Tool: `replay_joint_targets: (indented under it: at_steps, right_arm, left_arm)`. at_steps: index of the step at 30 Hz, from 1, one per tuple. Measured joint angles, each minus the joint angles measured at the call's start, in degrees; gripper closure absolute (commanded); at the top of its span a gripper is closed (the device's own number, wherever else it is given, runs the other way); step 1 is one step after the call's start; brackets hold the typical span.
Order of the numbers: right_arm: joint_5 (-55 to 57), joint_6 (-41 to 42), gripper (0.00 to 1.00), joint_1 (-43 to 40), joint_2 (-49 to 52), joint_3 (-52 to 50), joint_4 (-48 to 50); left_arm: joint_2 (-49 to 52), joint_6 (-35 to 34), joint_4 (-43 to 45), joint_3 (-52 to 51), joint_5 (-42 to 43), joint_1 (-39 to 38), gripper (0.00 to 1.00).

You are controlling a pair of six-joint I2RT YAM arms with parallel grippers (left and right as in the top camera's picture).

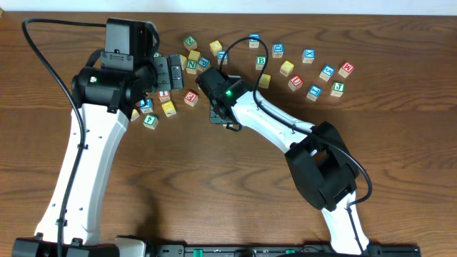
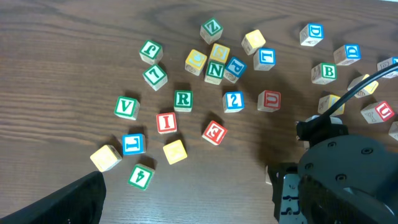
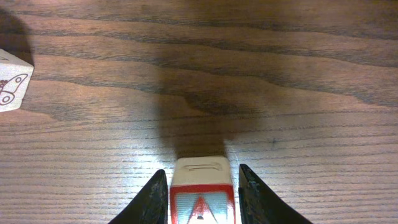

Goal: Spell out AI2
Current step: 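Carry the red A block to the table center and set it down, then open the right gripper and raise it away from the A block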

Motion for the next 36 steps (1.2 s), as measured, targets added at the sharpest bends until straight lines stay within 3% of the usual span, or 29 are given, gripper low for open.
replay_joint_targets:
  at_steps: [13,27,36]
  right_arm:
    - [-0.02,-0.26,0.58,-0.11,0.00,0.04,0.02]
    - [-0.74,-6.29,0.59,-1.51,0.04,3.37,2.34]
    - [-6.71,-13.16,0.60,-7.58,0.17,17.75,-8.85]
  left_arm:
    - [0.00,0.00,-0.68,0.00,0.00,0.00,0.03]
    - [0.00,0.00,-0.87,0.00,0.00,0.00,0.03]
    - [0.02,0.00,-0.87,0.00,0.00,0.00,0.02]
